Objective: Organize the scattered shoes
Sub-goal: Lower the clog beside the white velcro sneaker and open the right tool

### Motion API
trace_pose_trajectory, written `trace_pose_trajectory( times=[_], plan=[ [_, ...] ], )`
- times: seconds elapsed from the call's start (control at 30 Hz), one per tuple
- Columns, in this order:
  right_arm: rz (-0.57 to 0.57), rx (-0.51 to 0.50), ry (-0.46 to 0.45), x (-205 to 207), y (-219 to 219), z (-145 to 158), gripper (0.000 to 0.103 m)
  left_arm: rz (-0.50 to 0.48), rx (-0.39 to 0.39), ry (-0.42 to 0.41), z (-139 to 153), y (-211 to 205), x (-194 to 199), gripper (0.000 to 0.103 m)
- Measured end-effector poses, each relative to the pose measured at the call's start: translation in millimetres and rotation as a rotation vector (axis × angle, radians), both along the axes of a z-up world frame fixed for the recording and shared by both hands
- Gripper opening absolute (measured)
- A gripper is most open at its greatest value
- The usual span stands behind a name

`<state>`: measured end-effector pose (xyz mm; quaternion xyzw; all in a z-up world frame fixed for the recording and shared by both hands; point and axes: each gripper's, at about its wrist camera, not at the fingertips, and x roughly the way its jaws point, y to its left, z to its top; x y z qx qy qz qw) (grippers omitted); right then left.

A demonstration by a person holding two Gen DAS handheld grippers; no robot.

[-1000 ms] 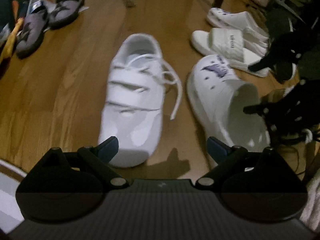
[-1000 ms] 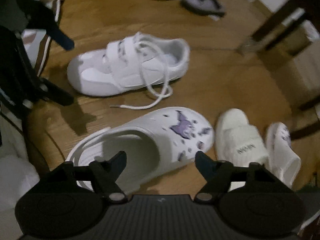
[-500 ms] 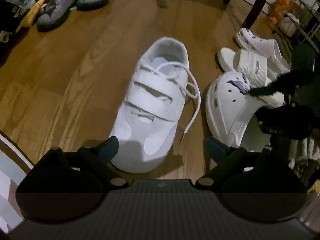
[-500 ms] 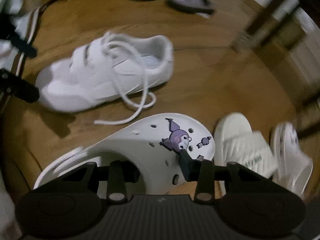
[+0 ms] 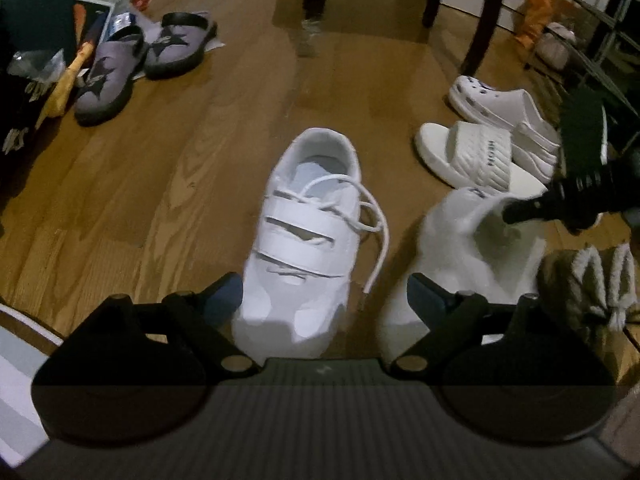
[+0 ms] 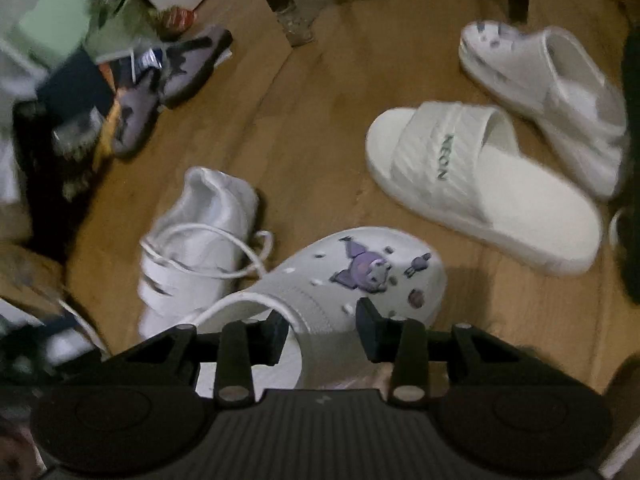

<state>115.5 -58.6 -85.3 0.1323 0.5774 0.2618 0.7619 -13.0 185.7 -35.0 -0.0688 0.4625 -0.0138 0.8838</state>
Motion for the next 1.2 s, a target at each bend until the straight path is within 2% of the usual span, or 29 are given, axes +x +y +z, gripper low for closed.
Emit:
trace_pose_trajectory(
  times=[0.03,0.07,0.1,0.17,0.27,0.33,0.37,0.43,0.7,0.73,0.83,0.9,1.03,1.17,1.2],
  plan=[
    [-0.02,0.065,0.057,4,-4,-4,0.008,-0.013,0.002,-0.003,1,-3,-1,0.09],
    [-0.038,0.101,0.095,7,-6,-7,0.001,-0.023,0.006,-0.008,2,-5,-1,0.09],
    [-0.055,0.133,0.131,10,-8,-11,0.0,-0.033,0.01,-0.013,3,-8,-2,0.09],
    [-0.007,0.051,0.032,7,0,-3,0.001,-0.044,0.021,-0.008,2,-10,-1,0.09],
    [0.127,0.01,-0.08,0,13,10,0.02,-0.055,0.011,0.025,-6,-12,1,0.09],
    [0.244,-0.036,-0.119,-1,28,18,0.059,-0.062,-0.012,0.066,-16,-12,3,0.09],
    [0.353,-0.106,-0.182,-3,45,26,0.063,-0.062,-0.017,0.078,-20,-12,3,0.09],
    [0.471,-0.204,-0.261,-8,66,31,0.063,-0.068,-0.011,0.112,-31,-16,5,0.09],
    [1.031,-0.636,-0.483,-34,157,-10,0.061,-0.078,-0.017,0.146,-45,-18,3,0.09],
    [1.05,-0.663,-0.482,-30,162,-19,0.06,-0.075,-0.016,0.15,-46,-17,2,0.09],
    [1.041,-0.678,-0.444,-19,167,-39,0.057,-0.062,-0.014,0.163,-50,-12,0,0.091],
    [0.935,-0.612,-0.381,-5,163,-41,0.058,-0.055,-0.013,0.173,-52,-8,0,0.091],
    [0.82,-0.567,-0.369,-1,149,-38,0.05,-0.039,-0.004,0.173,-52,-3,0,0.092],
    [0.519,-0.428,-0.088,36,115,-24,0.05,-0.021,0.001,0.132,-39,0,0,0.096],
    [0.497,-0.42,-0.064,38,113,-22,0.05,-0.019,0.005,0.124,-35,0,1,0.096]
  ],
)
